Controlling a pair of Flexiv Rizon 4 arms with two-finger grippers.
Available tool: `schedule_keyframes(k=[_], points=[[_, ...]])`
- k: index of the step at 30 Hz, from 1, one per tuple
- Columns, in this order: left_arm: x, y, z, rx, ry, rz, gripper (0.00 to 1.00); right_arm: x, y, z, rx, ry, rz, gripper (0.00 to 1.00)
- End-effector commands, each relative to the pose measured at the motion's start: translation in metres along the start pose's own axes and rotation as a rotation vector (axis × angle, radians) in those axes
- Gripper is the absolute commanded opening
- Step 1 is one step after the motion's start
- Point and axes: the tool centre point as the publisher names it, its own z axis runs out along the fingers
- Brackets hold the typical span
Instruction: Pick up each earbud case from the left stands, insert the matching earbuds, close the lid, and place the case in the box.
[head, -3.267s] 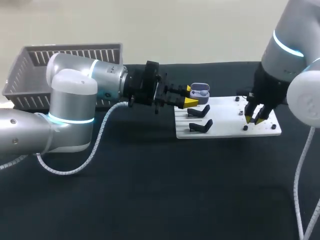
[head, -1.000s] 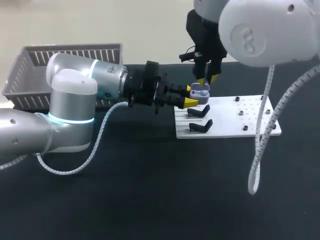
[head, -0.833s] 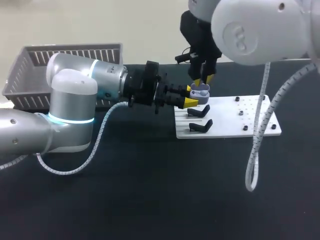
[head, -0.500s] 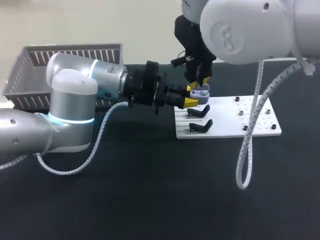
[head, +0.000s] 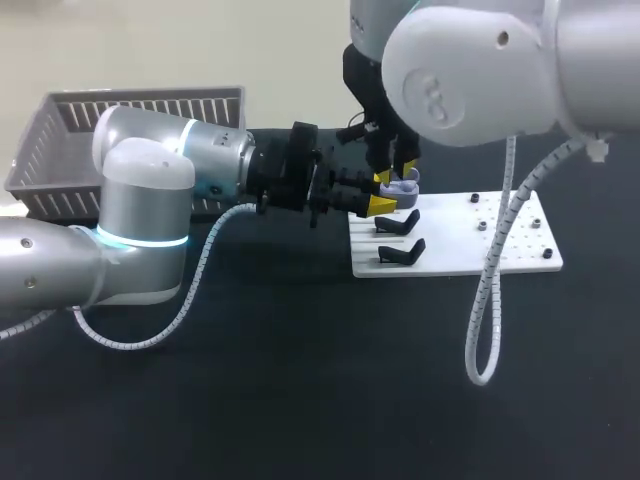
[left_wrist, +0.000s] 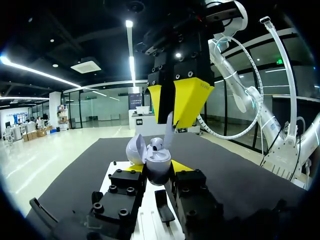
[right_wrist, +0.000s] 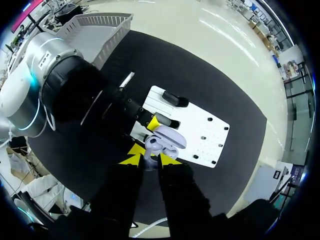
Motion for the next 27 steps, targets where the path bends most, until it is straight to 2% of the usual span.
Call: schedule_keyframes(k=[1,27], points=[[0.0008,-0.0003,-0.0001,-0.002,-0.002,0.002,0.0,0.0001,-0.0008,0.0022,0.003,-0.005,0.005,0.0],[0.0008,-0.0003,-0.0001,-0.002,-0.002,0.002,0.0,-0.0059,-0.0053,0.0079,0.023,-0.028,0.042,0.0]])
